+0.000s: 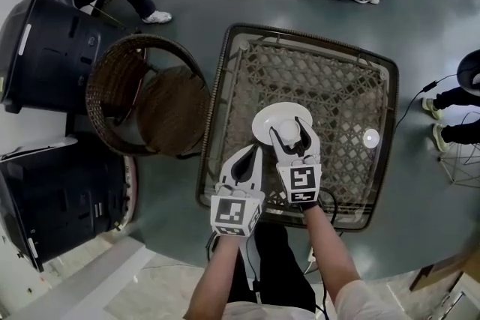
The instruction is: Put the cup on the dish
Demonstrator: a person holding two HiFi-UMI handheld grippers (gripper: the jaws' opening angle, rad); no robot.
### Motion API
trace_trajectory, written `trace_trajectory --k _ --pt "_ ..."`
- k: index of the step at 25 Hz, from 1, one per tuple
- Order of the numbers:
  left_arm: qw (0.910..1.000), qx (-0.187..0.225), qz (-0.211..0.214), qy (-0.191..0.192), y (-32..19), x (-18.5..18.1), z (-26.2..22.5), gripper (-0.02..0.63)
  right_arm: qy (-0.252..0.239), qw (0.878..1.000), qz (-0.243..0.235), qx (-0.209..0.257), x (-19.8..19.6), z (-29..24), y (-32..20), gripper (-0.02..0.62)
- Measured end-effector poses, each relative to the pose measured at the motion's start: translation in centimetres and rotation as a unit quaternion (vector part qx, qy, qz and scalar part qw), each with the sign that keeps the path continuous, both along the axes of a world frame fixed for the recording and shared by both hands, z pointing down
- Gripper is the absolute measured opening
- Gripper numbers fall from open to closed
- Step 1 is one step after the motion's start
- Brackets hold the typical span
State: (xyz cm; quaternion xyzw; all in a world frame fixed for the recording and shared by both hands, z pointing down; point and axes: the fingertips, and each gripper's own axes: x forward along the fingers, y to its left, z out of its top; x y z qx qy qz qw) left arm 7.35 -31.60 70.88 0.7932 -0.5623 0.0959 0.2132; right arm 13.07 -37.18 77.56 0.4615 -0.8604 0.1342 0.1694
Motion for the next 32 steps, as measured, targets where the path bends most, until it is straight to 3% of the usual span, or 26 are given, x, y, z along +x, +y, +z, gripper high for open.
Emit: trace_trajectory --k 18,21,25,30,32 --pt "0.9998 -0.004 0.008 0.019 -0.3 0.1 0.4 0.003 0.036 0.999 0.010 -0.013 0.3 3.1 -0.7 0.267" --pt "0.9997 -0.005 0.013 0.020 0.4 -0.1 0.0 0.003 0.027 0.999 0.017 -0.027 0.4 2.9 -0.4 0.308" --pt "0.9994 -0.001 0.034 0.009 2.0 -0.3 -1.4 0.003 0.029 0.999 0.032 -0.020 1.0 0.8 1.1 0.405" --pt "0.9985 0.024 0.050 0.002 3.8 -1.3 -5.5 0.003 -0.009 0.997 0.070 0.001 1.3 -4.9 3.7 0.389" --pt "0.9979 0.039 0.051 -0.002 4.7 -1.8 -8.2 0.003 -0.022 0.996 0.081 0.010 1.0 -7.6 5.6 0.347"
